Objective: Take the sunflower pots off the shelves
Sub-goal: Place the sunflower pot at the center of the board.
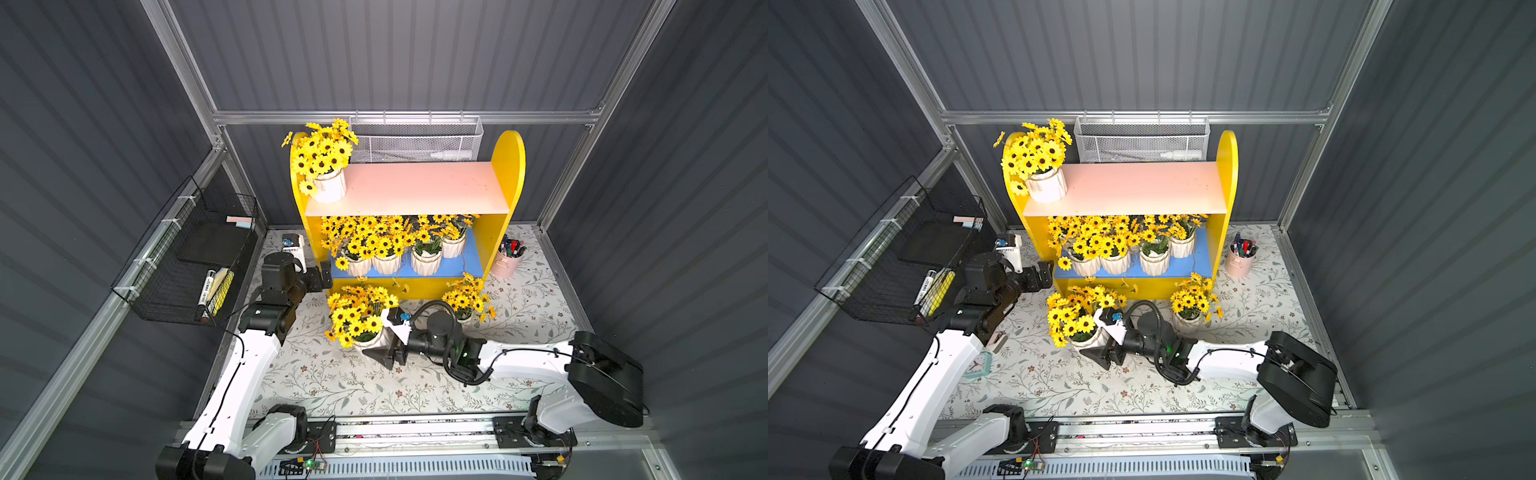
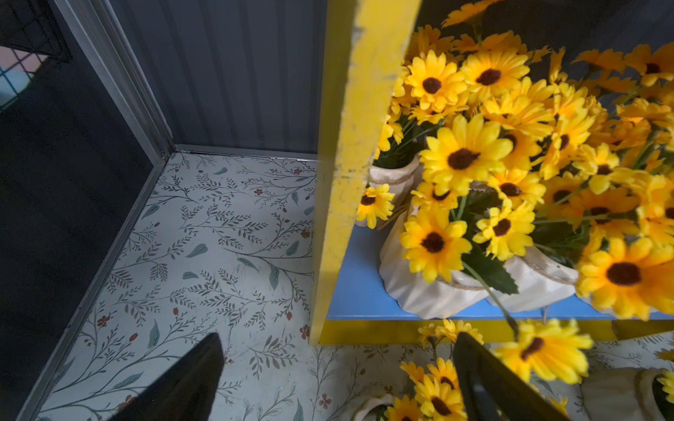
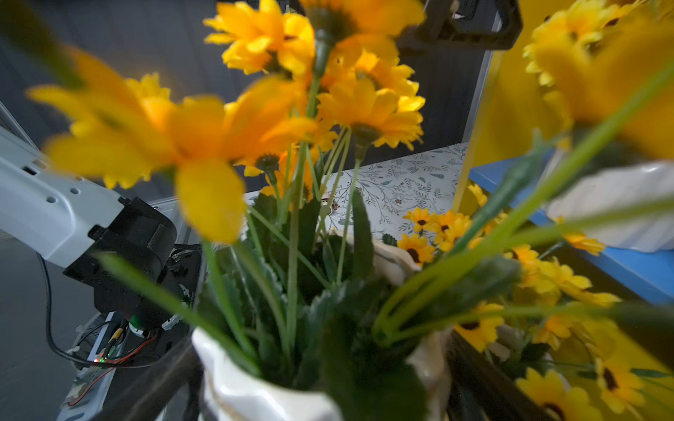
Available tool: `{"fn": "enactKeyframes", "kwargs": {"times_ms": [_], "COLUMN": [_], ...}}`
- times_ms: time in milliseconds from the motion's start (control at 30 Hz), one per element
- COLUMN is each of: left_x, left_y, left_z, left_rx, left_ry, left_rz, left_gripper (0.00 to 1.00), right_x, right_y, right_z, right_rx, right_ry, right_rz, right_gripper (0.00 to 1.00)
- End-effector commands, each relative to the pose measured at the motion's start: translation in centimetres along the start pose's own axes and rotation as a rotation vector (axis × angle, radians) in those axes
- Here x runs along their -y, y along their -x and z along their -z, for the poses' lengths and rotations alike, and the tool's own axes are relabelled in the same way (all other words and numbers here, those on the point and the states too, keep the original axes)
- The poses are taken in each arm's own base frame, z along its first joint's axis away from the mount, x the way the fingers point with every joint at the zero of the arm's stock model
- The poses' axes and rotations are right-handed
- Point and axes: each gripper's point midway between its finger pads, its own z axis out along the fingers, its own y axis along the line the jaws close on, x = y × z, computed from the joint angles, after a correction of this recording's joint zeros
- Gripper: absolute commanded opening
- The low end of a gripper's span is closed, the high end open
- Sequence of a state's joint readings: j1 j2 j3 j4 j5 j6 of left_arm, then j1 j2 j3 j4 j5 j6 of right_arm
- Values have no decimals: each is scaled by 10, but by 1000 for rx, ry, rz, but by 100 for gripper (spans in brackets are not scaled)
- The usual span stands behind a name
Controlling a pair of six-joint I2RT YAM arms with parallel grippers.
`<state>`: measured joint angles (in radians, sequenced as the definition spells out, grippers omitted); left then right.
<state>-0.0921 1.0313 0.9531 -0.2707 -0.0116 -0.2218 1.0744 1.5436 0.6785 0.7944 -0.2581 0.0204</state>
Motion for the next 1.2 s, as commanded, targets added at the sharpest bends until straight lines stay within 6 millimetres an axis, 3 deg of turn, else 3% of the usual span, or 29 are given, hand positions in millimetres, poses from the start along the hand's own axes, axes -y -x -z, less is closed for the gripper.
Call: {"fn": "enactKeyframes", "kwargs": {"times_ms": [0,300,533,600,633,667,767,1167], "left_x": [-5,-7,-2,-1,0,1,4,8], "left_y": [1,6,8,9,9,8,9,1], "left_z": [7,14,15,16,16,15,13,5], "left_rx": [15,51,68,78,78,74,71,39], "left_ry": [21,29,3,-6,-11,-15,-35,-61], "left_rz": [-21,-32,-38,-38,-38,-38,-34,-30], "left_gripper": [99,100,99,99,99,99,100,99], "right_x": [-7,-17,-12,-7,-5,-4,-2,14], "right_y": [19,-35,-89,-113,-123,-131,-147,-165], "right_z": [-10,-51,-56,-51,-47,-43,-37,-9], "right_rx": [135,109,-7,-79,-108,-131,-189,-315], "right_ry": [16,51,22,-13,-31,-47,-68,-193], "right_rz": [24,-2,13,6,1,-2,-13,14], "right_gripper": [0,0,0,61,74,98,99,99]}}
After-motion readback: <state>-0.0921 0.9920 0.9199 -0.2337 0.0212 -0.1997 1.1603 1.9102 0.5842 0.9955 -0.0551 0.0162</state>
